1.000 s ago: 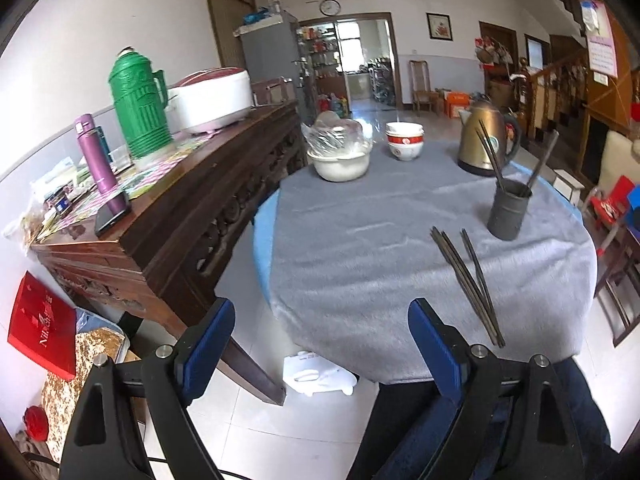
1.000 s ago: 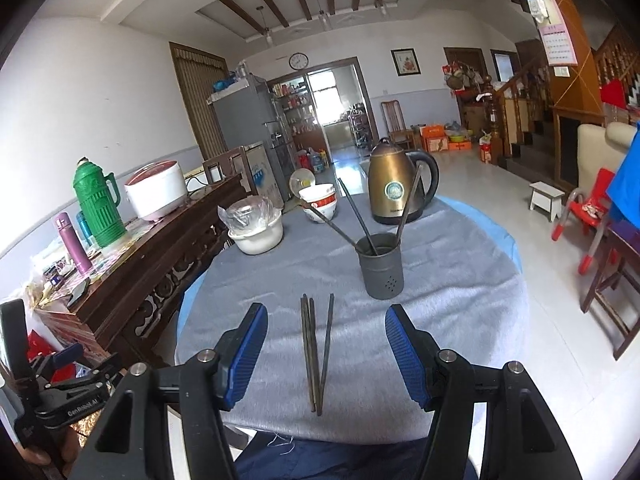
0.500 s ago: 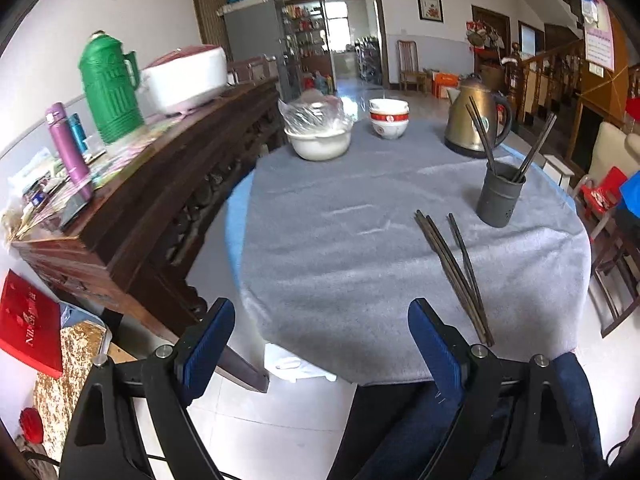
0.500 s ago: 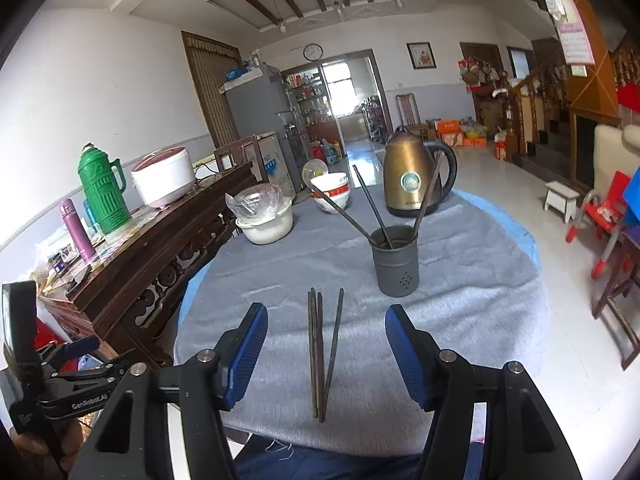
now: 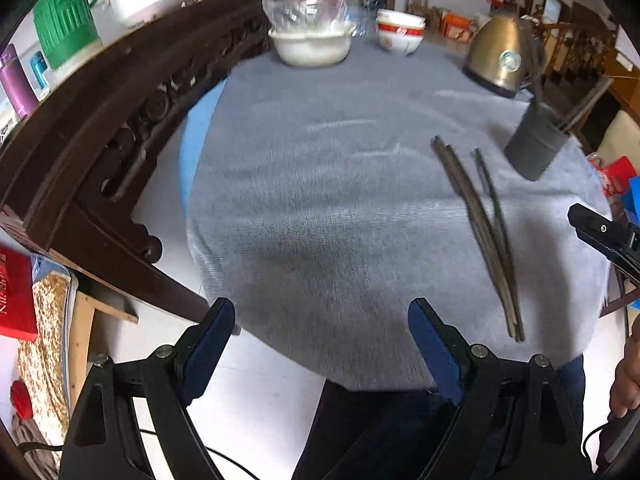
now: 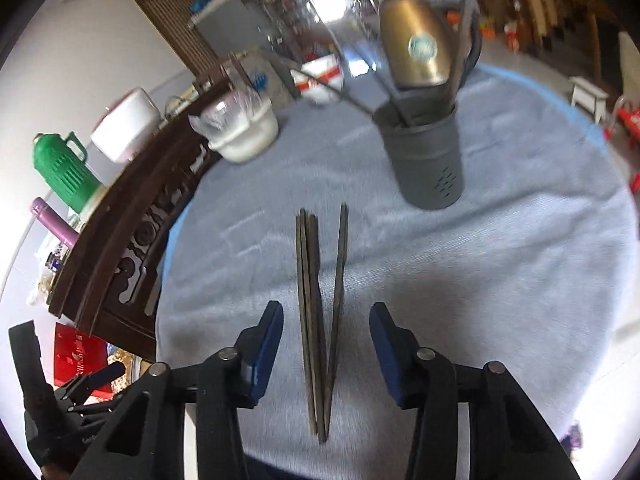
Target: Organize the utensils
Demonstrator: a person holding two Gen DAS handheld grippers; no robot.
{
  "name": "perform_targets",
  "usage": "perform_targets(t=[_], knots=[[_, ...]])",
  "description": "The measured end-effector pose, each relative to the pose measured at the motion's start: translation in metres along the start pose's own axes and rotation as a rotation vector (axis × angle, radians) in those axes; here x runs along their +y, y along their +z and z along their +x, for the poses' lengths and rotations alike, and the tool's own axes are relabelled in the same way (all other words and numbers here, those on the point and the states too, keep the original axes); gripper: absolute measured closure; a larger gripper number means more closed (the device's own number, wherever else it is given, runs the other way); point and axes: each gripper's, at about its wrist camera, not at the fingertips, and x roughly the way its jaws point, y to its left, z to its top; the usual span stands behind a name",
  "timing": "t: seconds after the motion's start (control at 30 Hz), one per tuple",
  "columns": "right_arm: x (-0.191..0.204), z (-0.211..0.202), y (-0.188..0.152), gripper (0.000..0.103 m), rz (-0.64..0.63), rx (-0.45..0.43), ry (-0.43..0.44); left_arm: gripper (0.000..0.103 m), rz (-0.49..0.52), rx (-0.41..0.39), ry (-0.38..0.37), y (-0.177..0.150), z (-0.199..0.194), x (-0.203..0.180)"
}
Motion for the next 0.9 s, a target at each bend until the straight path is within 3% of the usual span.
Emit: perform_targets(t=[0.1, 0.27, 0.5, 0.73, 0.9], knots=[[-0.003, 0.017, 0.013, 0.054, -0.010, 0.030, 0.039, 0.014, 0.002, 0.029, 0.018, 0.015, 0.010, -0.010], [-0.016, 0.016, 0.029, 0.054, -0.077, -0.012, 0.031, 0.014, 0.033, 0.047, 0.057, 0.040, 0.019, -0.040], [-0.074, 0.001, 0.031, 0.054, -0.031, -0.059, 0.058, 0.014, 0.119, 0.089, 0.075, 0.061, 0.035, -0.100], [-0.122, -0.021, 0.033, 0.054, 0.004, -0.095, 0.131, 0.014, 0.042, 0.004, 0.055, 0.094, 0.018, -0.131], [-0.139, -0.036, 0.034, 0.054, -0.057, -0.116, 0.144, 0.014, -0.008, -0.017, 0.107, 0.110, 0.014, -0.141]])
